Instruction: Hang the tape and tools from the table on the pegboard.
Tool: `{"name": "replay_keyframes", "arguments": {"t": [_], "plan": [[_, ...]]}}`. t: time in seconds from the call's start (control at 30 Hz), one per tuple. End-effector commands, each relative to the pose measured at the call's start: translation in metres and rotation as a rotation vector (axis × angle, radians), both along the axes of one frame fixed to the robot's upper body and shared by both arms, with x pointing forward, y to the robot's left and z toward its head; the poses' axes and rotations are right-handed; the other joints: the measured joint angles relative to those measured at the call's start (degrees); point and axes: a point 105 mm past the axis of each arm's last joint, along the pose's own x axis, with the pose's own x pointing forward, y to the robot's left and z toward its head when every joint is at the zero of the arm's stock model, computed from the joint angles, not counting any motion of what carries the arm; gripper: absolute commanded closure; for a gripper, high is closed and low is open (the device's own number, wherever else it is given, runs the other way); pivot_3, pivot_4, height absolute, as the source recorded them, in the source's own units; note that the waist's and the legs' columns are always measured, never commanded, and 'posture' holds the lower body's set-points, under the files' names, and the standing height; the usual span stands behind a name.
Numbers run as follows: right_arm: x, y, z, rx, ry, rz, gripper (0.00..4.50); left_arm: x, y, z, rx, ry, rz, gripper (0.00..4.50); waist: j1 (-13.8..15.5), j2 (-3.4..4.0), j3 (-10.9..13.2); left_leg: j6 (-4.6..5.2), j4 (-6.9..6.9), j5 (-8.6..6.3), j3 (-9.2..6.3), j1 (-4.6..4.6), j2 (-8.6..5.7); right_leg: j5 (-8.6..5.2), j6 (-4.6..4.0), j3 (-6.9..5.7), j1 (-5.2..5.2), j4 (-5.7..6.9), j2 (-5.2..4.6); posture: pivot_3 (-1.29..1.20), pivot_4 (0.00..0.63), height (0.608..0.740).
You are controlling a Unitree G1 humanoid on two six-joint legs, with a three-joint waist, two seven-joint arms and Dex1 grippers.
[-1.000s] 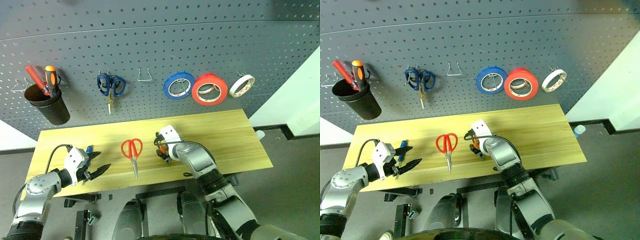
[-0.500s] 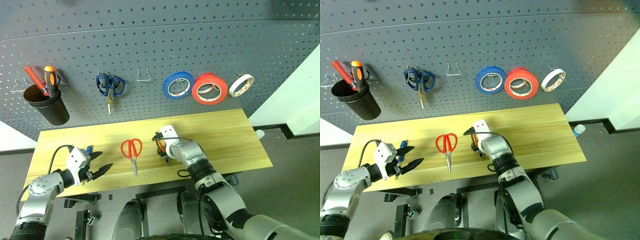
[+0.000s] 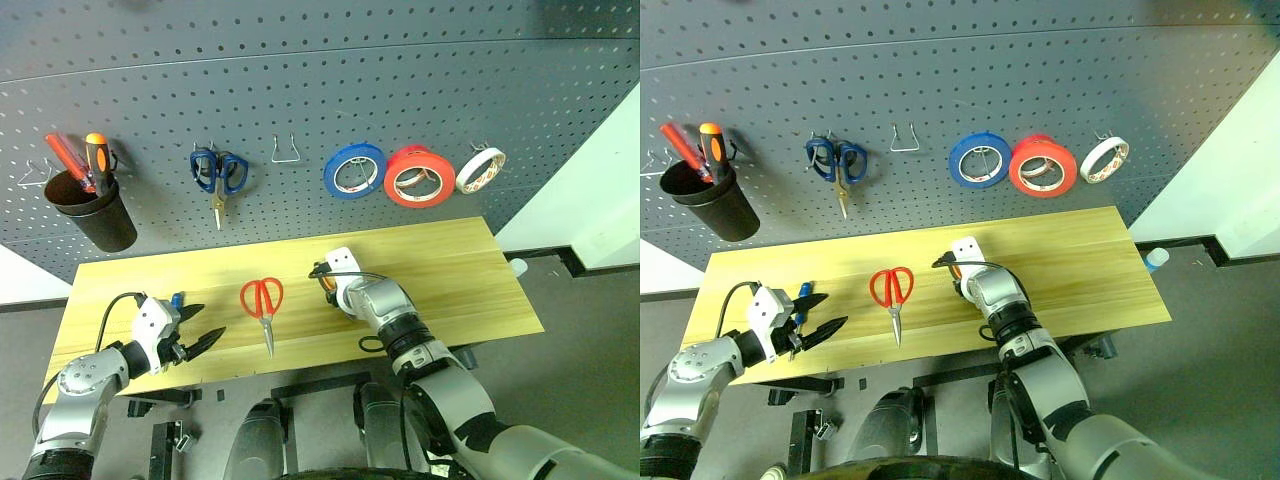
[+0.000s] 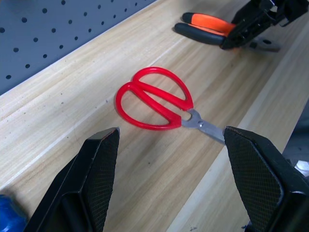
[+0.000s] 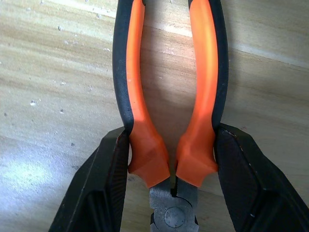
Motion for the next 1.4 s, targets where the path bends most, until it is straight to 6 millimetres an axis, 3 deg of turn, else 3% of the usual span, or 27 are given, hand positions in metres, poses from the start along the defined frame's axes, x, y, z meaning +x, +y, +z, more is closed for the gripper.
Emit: {"name": "replay_keyframes", "arguments": {"t": [0.03,0.17,0.4,0.5,0.63,0.8,1.03,1.4], "plan": [[-0.002,-0.005,0.008,0.023,-0.039,0.052,2.26,0.0,0.002,0.019,-0.027,-0.093,0.007,0.9,0.2,0.0,0.0,0.0,0.0,0.0,0.0,-0.01,0.0,0.0,0.0,0.0,0.0,0.0,0.0,-0.05,0.189,0.73],[-0.005,0.009,0.053,0.097,-0.349,0.353,2.26,-0.003,-0.001,0.041,-0.12,-0.201,0.03,0.9,0.5,0.06,0.1,0.0,-0.03,0.0,0.01,-0.06,0.0,-0.02,0.03,0.0,-0.03,-0.08,0.0,-0.05,0.189,0.73],[-0.044,0.024,0.159,0.225,-0.878,0.819,2.26,-0.009,-0.005,0.082,-0.265,-0.405,0.078,0.9,0.1,0.0,0.4,-0.01,-0.05,0.0,0.04,-0.06,0.09,-0.16,0.28,0.0,-0.11,-0.04,0.07,-0.06,0.209,0.73],[-0.046,0.029,0.193,0.252,-1.021,0.876,2.26,-0.008,-0.003,0.099,-0.329,-0.491,0.101,0.9,0.2,-0.22,0.8,-0.01,-0.05,0.0,0.04,-0.03,0.13,-0.16,0.27,0.0,-0.08,-0.05,0.1,-0.07,0.216,0.73],[-0.041,0.038,0.254,0.365,-1.209,0.851,2.26,-0.004,0.002,0.121,-0.36,-0.609,0.138,0.9,0.6,-0.46,1.7,-0.02,0.02,0.0,0.03,-0.08,0.13,-0.12,0.2,0.0,-0.09,-0.05,0.1,-0.07,0.232,0.73],[-0.025,0.051,0.308,0.46,-1.376,0.779,2.26,-0.001,0.009,0.138,-0.385,-0.694,0.176,0.9,0.6,-0.45,2.1,-0.01,-0.06,0.0,0.02,-0.11,0.13,0.03,-0.02,0.0,-0.14,-0.06,0.12,-0.06,0.247,0.73],[-0.001,0.058,0.325,0.506,-1.452,0.722,2.26,-0.009,0.004,0.134,-0.375,-0.678,0.172,0.9,0.7,-0.47,2.9,-0.01,-0.19,0.0,0.04,-0.11,0.12,0.03,-0.04,0.0,-0.18,-0.11,0.11,-0.03,0.258,0.73],[0.024,0.066,0.329,0.564,-1.497,0.64,2.26,-0.019,0.002,0.134,-0.368,-0.649,0.196,0.9,0.8,-0.37,4.2,-0.01,-0.65,0.02,0.04,-0.12,0.15,0.07,0.03,0.0,-0.44,-0.05,0.14,0.0,0.282,0.73]]}}
